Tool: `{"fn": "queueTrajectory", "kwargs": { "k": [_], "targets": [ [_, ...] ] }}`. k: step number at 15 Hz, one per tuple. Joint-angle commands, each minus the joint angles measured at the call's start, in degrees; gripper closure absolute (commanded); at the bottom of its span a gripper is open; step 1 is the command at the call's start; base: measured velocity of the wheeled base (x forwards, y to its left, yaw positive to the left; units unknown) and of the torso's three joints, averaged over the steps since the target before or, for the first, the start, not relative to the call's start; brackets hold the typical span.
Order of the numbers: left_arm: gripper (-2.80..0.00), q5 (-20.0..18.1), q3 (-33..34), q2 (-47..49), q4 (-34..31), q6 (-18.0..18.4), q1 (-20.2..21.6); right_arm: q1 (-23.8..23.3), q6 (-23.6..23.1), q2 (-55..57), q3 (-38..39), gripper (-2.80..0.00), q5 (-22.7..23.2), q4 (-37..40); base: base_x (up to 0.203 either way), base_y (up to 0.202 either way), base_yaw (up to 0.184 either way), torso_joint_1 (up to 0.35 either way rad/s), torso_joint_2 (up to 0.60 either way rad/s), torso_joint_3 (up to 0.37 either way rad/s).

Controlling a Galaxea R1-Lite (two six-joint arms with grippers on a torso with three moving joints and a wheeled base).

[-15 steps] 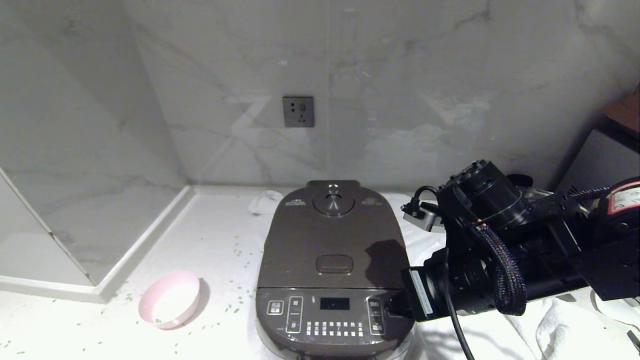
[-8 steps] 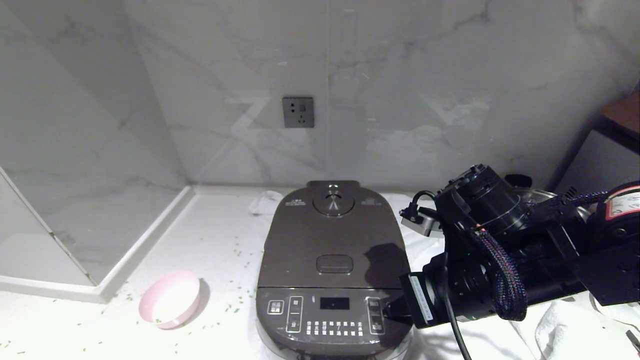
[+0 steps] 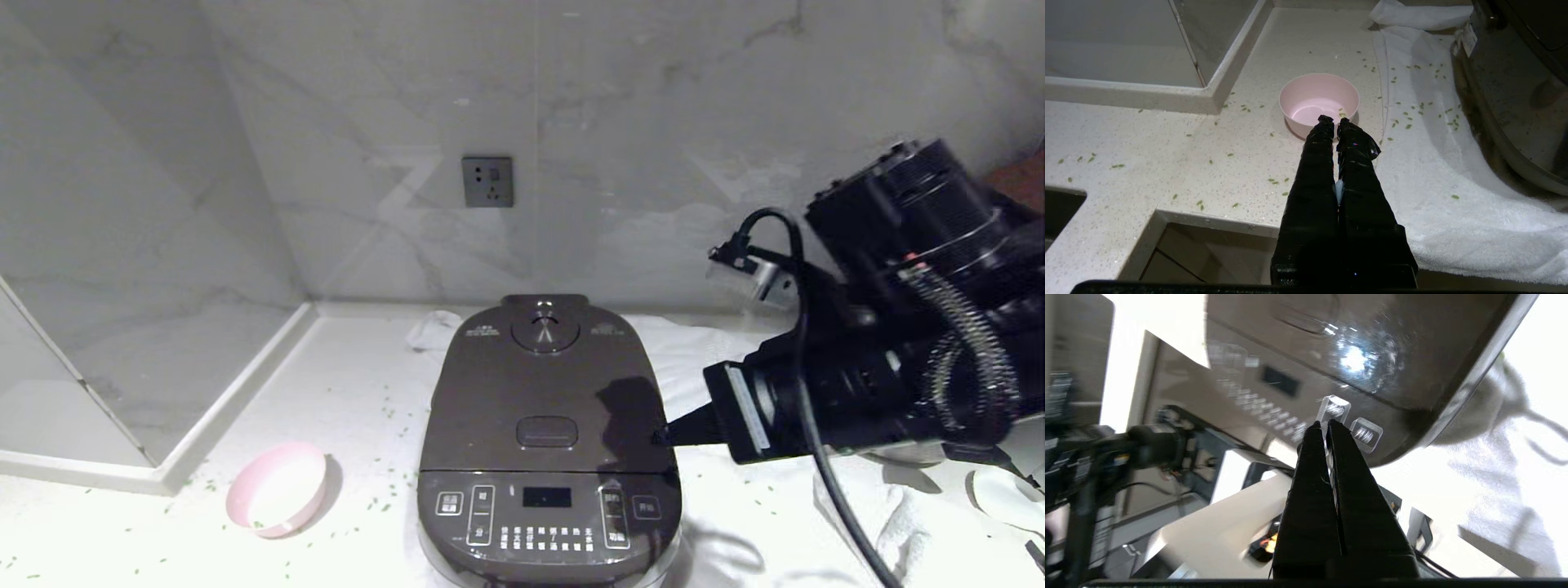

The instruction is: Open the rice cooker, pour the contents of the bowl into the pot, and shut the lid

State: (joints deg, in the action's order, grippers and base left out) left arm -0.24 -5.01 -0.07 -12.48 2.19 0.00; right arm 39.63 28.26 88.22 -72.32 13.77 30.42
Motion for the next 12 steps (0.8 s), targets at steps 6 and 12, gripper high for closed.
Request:
{"fn": "queueTrajectory", "kwargs": {
  "k": [6,12],
  "targets": [
    [0.00,0.0,0.0,0.0,-0.1,0.0,0.0,-0.2,-1.9,-21.1,-2.1,0.00,-17.5,3.5,0.000,0.000,0.000,0.000,0.00,0.000],
    [0.00,0.0,0.0,0.0,-0.1,0.0,0.0,-12.0,-10.1,-36.2,5.3,0.00,-26.9,3.5,0.000,0.000,0.000,0.000,0.00,0.000]
  ]
}}
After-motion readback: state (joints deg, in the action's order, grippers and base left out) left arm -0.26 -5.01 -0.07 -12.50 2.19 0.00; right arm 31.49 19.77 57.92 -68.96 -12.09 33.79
